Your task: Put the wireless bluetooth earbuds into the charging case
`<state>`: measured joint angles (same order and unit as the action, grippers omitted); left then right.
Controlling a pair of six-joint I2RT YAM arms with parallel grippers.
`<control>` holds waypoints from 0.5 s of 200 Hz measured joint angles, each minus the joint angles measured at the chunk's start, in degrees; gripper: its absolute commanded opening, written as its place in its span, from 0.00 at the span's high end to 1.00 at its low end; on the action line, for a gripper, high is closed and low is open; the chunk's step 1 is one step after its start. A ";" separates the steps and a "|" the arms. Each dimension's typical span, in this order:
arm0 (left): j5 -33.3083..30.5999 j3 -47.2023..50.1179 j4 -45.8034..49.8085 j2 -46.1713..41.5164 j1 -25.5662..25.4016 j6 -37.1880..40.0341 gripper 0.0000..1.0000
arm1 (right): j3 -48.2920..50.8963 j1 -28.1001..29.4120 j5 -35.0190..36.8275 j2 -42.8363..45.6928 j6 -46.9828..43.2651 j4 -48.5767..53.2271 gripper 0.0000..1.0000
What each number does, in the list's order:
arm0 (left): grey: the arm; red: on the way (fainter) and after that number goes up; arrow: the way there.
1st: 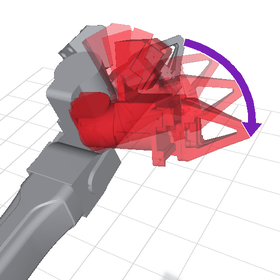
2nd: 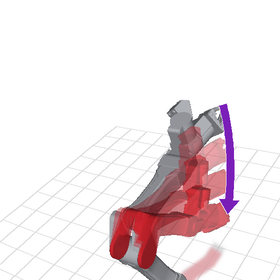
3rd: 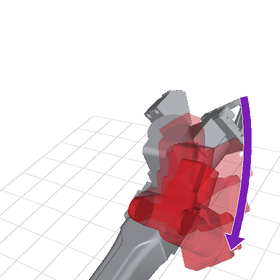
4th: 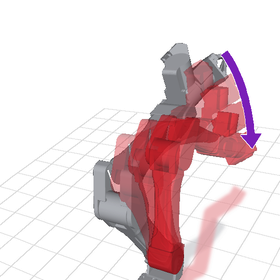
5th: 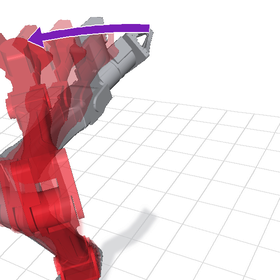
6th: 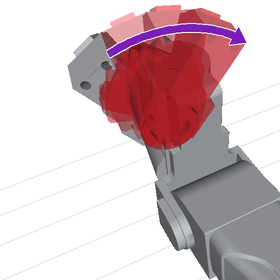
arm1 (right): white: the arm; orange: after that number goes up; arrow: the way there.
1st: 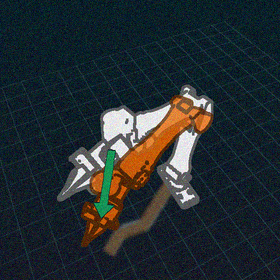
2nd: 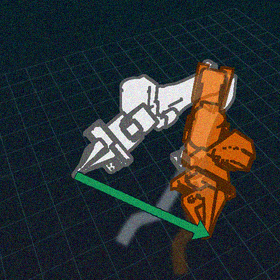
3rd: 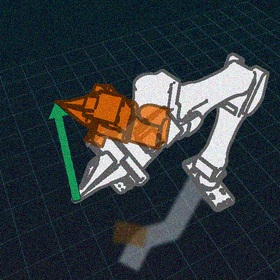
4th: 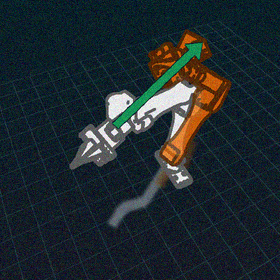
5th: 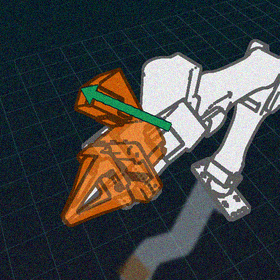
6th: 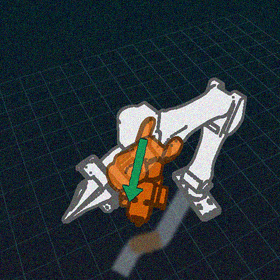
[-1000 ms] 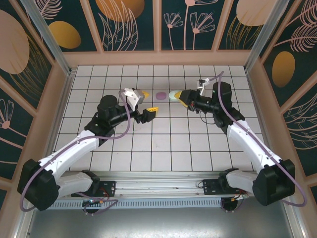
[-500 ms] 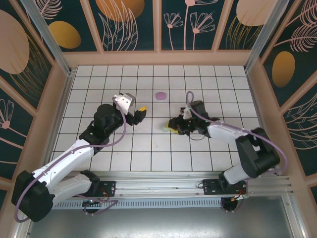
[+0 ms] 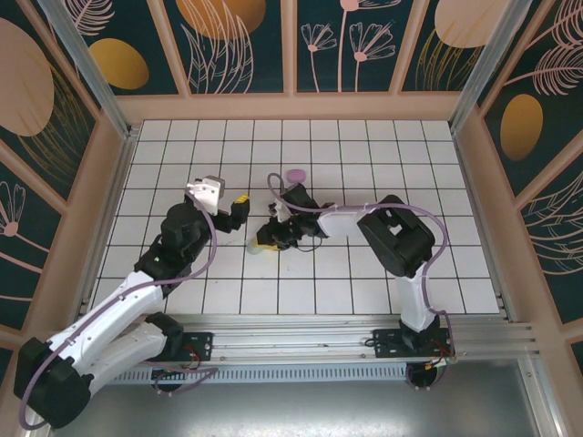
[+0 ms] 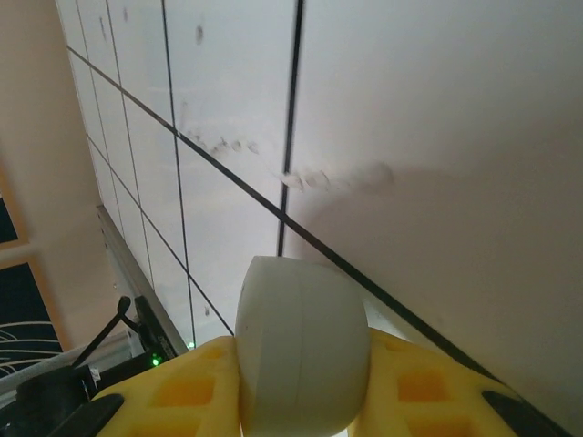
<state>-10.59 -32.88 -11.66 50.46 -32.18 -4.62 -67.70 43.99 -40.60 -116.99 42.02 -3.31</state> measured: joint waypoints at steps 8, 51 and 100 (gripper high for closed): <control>-0.42 0.44 0.02 -0.50 0.00 -0.04 0.12 | -1.14 -0.22 0.07 -0.63 -0.20 0.48 0.77; -1.66 1.77 0.39 -1.70 0.04 -0.24 0.11 | -6.60 -2.56 1.38 -3.43 -1.99 4.50 0.74; -2.14 1.88 0.44 -1.99 0.04 -0.15 0.11 | -9.09 -2.75 3.23 -4.20 -3.85 8.02 0.59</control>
<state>-12.73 -31.00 -11.22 48.47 -32.14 -4.78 -76.79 41.23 -37.36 -121.19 38.17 4.71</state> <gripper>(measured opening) 0.890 0.395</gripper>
